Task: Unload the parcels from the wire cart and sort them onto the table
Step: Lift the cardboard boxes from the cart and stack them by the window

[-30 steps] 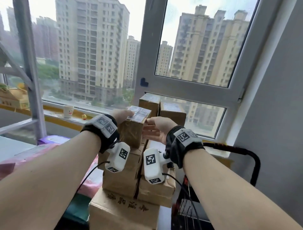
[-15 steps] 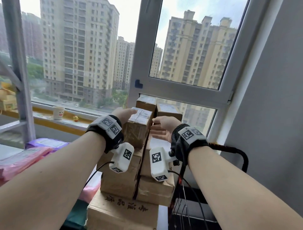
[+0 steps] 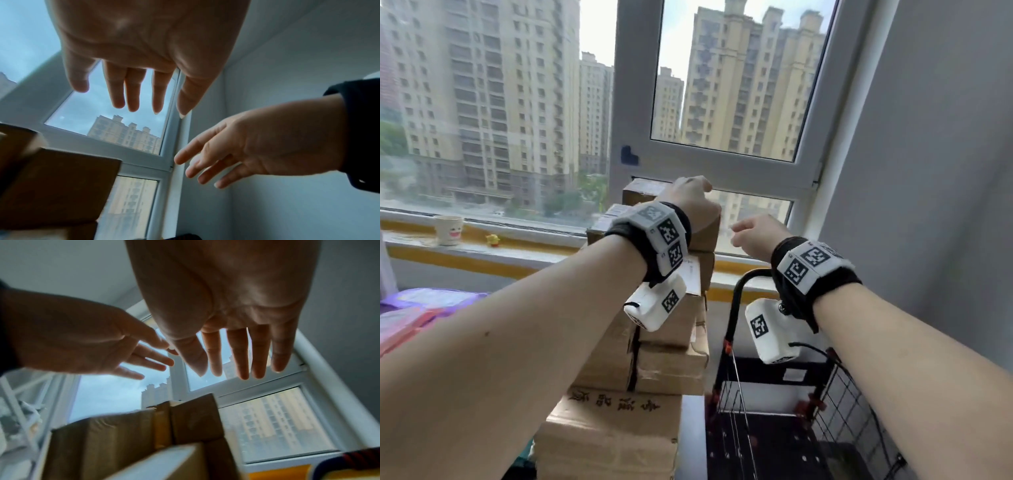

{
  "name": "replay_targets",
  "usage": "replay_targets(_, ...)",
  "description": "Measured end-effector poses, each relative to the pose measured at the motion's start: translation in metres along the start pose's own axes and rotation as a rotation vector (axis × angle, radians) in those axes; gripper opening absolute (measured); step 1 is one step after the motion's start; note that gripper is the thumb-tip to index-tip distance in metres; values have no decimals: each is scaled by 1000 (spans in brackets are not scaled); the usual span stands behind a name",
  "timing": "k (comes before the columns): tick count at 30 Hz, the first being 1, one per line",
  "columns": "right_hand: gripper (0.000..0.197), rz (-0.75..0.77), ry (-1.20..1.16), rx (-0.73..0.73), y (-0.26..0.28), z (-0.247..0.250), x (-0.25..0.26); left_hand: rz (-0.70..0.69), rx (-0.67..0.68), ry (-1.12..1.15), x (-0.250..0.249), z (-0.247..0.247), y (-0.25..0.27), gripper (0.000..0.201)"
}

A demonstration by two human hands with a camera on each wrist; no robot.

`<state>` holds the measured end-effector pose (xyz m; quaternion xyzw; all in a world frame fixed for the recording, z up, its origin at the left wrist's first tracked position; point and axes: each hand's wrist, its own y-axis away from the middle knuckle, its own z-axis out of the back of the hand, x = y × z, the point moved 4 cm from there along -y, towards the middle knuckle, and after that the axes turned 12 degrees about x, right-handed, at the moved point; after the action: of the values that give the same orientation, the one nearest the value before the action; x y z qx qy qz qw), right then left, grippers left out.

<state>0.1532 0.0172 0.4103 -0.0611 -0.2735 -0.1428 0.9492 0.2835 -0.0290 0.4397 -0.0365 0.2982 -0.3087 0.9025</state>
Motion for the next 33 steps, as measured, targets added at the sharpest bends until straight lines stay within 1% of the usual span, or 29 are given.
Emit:
replay_targets(4, 42, -139, 151, -60, 22, 11, -47, -67, 111, -38, -34, -50, -12, 46)
replay_targets(8, 38, -243, 250, -70, 46, 22, -101, -138, 244, -67, -68, -110, -18, 46)
replay_targets(10, 37, -286, 253, -64, 53, 29, -130, -160, 314, -79, -84, -141, -21, 45)
replay_targets(13, 37, -326, 258, -58, 55, 37, -177, -158, 391, -152, -102, -188, -31, 44)
replay_targets(17, 39, -367, 236, -11, 40, 39, -252, -122, 454, -214, -116, -254, -52, 46)
replay_targets(19, 38, -368, 219, 26, 27, 33, -290, -86, 486, -226, -119, -286, -65, 45)
replay_targets(22, 36, -374, 193, 99, 7, 18, -349, 10, 546, -238, -121, -343, -88, 47)
replay_targets(26, 35, -428, 132, 267, -10, -20, -448, 140, 654, -215, -122, -440, -105, 44)
replay_targets(30, 34, -497, 93, 453, -15, -66, -538, 265, 748, -150, -114, -532, -102, 42)
replay_targets(33, 30, -557, 73, 581, -9, -106, -588, 368, 846, -90, -87, -591, -88, 44)
